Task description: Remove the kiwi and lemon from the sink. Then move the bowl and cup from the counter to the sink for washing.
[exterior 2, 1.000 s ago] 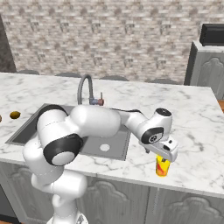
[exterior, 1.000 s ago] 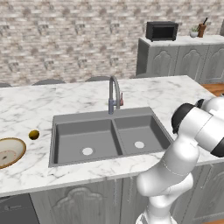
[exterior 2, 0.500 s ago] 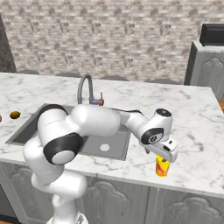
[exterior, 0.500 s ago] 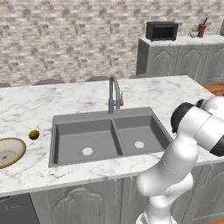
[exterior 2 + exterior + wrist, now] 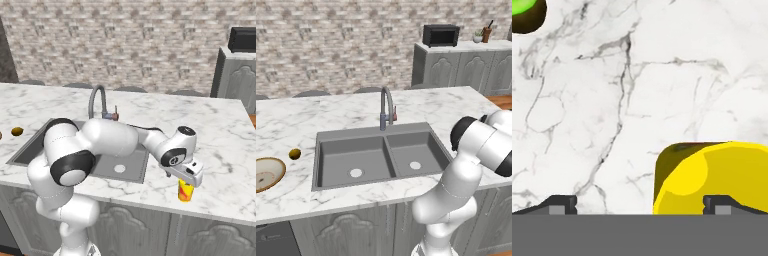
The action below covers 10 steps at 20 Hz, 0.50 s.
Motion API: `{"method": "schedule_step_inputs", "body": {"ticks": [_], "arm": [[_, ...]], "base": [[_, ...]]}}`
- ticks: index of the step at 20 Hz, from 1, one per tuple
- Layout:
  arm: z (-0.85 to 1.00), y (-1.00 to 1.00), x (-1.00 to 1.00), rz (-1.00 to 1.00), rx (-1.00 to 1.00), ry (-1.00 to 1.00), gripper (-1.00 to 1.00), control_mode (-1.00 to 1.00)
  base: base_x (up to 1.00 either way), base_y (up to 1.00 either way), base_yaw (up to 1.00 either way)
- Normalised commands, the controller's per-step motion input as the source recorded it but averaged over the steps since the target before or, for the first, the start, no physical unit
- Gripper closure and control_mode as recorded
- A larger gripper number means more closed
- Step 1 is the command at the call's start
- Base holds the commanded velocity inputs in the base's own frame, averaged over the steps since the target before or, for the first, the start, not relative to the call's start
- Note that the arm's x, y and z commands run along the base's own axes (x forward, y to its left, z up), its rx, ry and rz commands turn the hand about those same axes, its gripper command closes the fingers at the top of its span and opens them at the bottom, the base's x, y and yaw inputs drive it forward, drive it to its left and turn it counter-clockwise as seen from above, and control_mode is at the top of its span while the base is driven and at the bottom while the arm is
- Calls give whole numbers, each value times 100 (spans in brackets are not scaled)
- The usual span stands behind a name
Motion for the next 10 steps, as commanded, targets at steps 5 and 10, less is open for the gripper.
{"method": "schedule_step_inputs", "body": {"ticks": [5,10], "arm": [[-6,0,0,0,0,0,-100,-100],[-4,0,0,0,0,0,100,-100]], "base": [[0,0,0],[0,0,0]]}}
